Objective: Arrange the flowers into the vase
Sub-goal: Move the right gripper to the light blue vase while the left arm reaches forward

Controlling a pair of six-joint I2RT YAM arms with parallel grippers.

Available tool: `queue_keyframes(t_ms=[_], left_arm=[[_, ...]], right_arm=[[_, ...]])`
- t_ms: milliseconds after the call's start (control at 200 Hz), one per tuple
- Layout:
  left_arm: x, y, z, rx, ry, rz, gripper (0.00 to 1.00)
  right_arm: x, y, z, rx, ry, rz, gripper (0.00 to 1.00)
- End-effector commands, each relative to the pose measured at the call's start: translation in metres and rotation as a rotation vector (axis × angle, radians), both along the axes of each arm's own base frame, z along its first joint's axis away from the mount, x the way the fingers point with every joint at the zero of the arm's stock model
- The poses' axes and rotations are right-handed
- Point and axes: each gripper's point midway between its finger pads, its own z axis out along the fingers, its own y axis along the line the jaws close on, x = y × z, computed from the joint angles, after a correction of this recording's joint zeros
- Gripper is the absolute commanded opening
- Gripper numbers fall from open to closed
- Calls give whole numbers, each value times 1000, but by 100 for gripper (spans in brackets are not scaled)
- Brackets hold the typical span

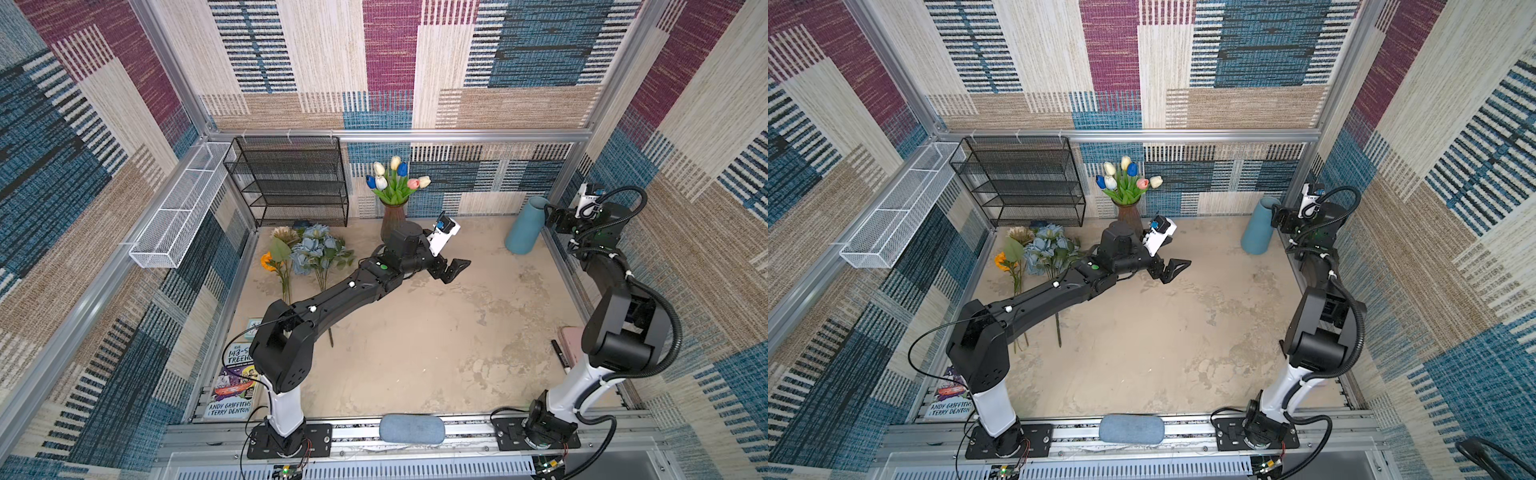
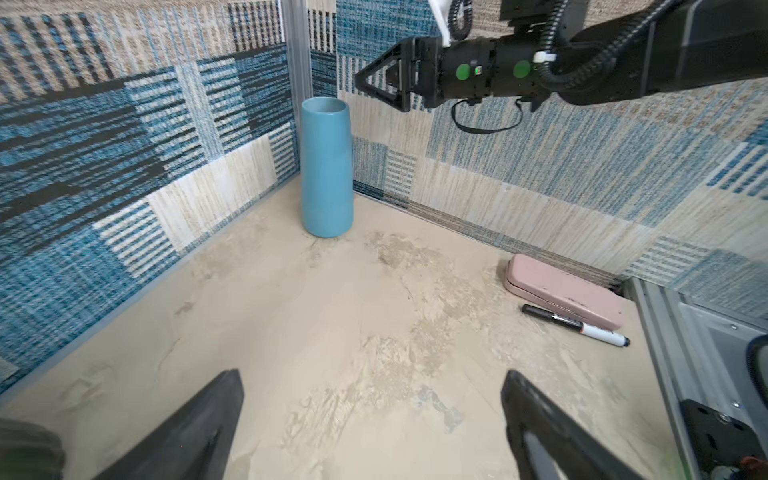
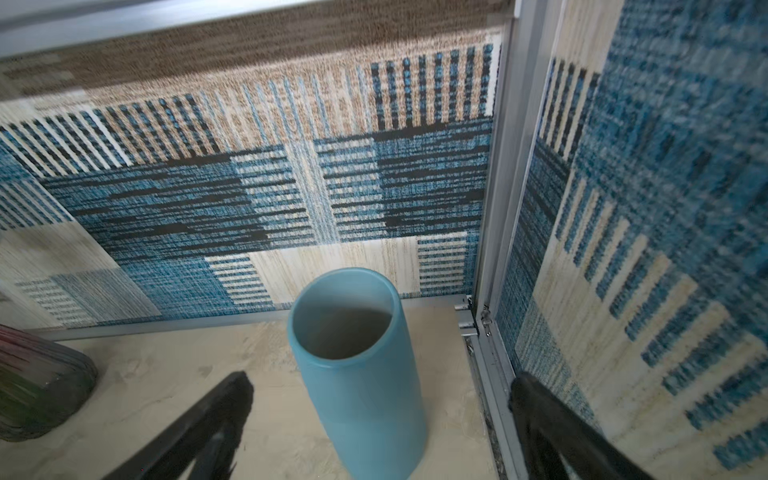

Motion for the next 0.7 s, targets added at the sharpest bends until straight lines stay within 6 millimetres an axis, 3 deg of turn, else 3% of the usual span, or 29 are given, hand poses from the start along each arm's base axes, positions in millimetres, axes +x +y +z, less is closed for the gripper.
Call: queue_keyframes(t_ms=[0,195,431,696], left_arm=[[-4,-7,-1,-18,40,-32,100],[-6,-6,-7,-5,44,-32,100],[-6,-7,-11,-2,52,-35,100],[-4,-7,-12,-1,51,-29,100]], right_arm=[[9,17,-6,-67,-1,137,100],[15,22,-26,-199,-52,214,100],[37,18,-50,-216,-77,254,100],[69,12,-53,-205,-126,296,100]])
